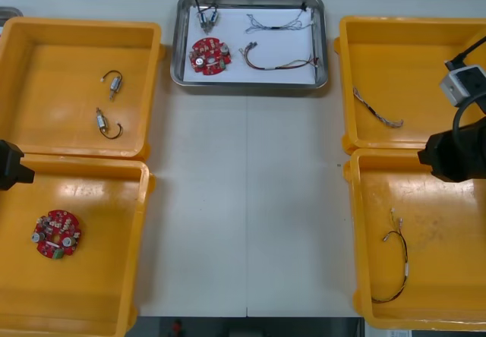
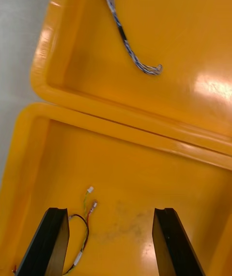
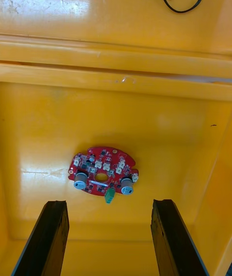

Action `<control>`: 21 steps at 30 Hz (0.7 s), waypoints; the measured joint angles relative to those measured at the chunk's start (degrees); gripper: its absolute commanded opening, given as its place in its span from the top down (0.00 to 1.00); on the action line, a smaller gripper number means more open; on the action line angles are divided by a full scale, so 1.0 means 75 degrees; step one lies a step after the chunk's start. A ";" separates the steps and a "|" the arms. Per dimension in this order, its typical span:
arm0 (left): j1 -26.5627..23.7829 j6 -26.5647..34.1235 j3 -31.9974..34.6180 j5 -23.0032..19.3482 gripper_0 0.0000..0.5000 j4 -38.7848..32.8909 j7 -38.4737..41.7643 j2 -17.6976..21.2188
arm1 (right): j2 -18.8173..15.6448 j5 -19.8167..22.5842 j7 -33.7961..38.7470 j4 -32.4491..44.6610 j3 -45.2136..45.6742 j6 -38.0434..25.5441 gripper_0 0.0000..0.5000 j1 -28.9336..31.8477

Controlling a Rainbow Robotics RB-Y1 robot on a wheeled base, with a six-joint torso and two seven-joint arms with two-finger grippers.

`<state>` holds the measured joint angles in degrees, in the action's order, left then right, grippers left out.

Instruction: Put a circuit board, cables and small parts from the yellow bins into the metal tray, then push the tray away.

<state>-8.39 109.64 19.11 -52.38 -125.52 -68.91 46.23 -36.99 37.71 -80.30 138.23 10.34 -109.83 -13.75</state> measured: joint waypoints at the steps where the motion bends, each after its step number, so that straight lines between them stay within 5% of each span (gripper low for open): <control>1: 0.0000 0.0000 0.0000 0.0000 0.00 0.0000 0.0000 0.0000 | -0.0001 0.0016 0.0000 0.0000 0.0142 0.0000 0.00 0.0097; 9: 0.0000 0.0000 0.0000 0.0001 0.00 0.0000 0.0000 0.0000 | -0.0007 0.0771 0.0001 -0.0386 0.1285 0.0000 0.00 0.0664; 21: 0.0000 0.0000 0.0000 0.0001 0.00 0.0000 0.0000 0.0001 | -0.0029 0.0883 0.0026 -0.1226 0.1830 0.0000 0.00 0.0930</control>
<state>-8.39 109.64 19.11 -52.38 -125.52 -68.92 46.24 -37.21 44.33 -80.10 129.04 24.07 -109.83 -6.77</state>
